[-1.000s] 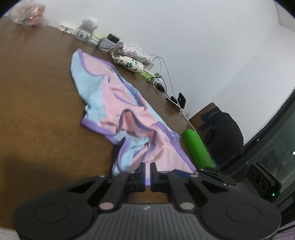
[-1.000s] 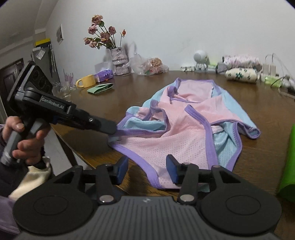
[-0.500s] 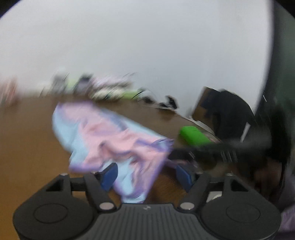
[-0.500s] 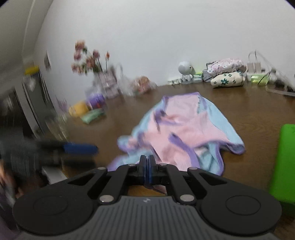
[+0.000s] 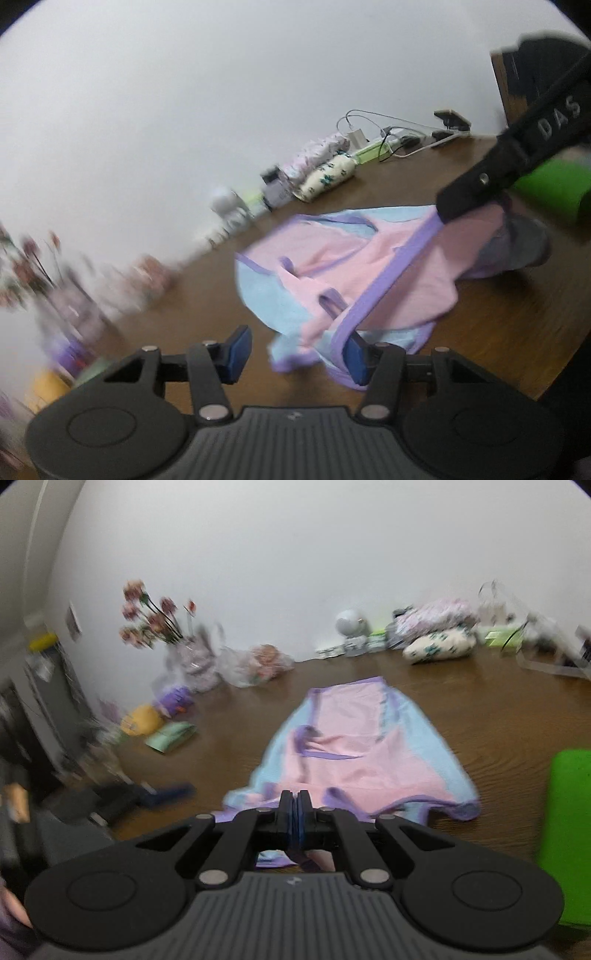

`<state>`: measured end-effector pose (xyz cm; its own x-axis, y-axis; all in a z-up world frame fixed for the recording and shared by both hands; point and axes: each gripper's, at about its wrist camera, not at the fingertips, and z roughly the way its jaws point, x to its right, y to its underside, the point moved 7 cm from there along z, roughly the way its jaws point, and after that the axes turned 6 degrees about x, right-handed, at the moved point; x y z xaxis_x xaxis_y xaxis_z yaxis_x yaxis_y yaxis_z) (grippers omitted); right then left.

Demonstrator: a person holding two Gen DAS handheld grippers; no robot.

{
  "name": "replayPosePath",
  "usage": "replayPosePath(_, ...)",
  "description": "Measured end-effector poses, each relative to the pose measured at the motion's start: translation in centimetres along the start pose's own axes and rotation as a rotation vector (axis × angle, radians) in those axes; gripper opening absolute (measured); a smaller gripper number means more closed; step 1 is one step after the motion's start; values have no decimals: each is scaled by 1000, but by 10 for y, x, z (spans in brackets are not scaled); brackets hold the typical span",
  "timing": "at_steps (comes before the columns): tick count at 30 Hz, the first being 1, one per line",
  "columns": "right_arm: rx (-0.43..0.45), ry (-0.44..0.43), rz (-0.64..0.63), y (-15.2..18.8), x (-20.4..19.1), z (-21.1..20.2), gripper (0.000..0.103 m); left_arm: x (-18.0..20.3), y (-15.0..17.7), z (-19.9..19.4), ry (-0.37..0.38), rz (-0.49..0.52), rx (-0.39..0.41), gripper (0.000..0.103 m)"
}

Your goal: Fold clothes

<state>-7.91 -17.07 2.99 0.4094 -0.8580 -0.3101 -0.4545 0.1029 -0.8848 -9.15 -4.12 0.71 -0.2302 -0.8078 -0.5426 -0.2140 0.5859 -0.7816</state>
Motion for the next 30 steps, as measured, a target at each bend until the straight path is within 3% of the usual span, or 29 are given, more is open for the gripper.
replayPosePath(2, -9, 37, -50, 8, -5, 1, 3, 11, -5, -4, 47, 24, 33, 52)
replayPosePath(3, -10, 44, -65, 10, -8, 1, 3, 17, -5, -5, 79, 34, 40, 48)
replayPosePath(6, 14, 105, -151, 14, -15, 1, 4, 27, -1, -4, 136, 29, 20, 7)
replayPosePath(10, 39, 281, -298, 23, -11, 5, 13, 12, 8, 4, 95, -55, -39, 4)
replayPosePath(13, 34, 389, -358, 34, -8, 5, 19, -10, 4, 4, 100, -197, -50, 4)
replayPosePath(15, 51, 478, -414, 38, -11, 2, 33, -22, -1, 3, 139, -284, -53, 4)
replayPosePath(16, 63, 479, -432, 39, -15, -1, 33, -27, -4, 1, 173, -326, -53, 4)
replayPosePath(17, 84, 428, -429, 38, -24, -6, 33, -31, -7, -1, 213, -369, -52, 4)
replayPosePath(20, 127, 190, -407, 42, -55, -21, 37, -38, -21, -1, 294, -429, -31, 4)
replayPosePath(21, 121, 154, -420, 46, -63, -20, 38, -40, -26, -1, 319, -445, -22, 4)
replayPosePath(23, 96, 148, -469, 56, -70, -11, 38, -45, -36, -1, 369, -478, -6, 4)
replayPosePath(26, 37, 222, -477, 68, -59, 11, 37, -47, -43, -2, 367, -465, 11, 4)
replayPosePath(28, -6, 295, -479, 75, -48, 20, 26, -48, -43, -5, 356, -451, 11, 4)
replayPosePath(29, -19, 308, -472, 76, -43, 18, 11, -49, -42, -6, 348, -446, 6, 4)
replayPosePath(30, -27, 294, -449, 71, -42, 11, 8, -54, -43, -11, 347, -448, 13, 4)
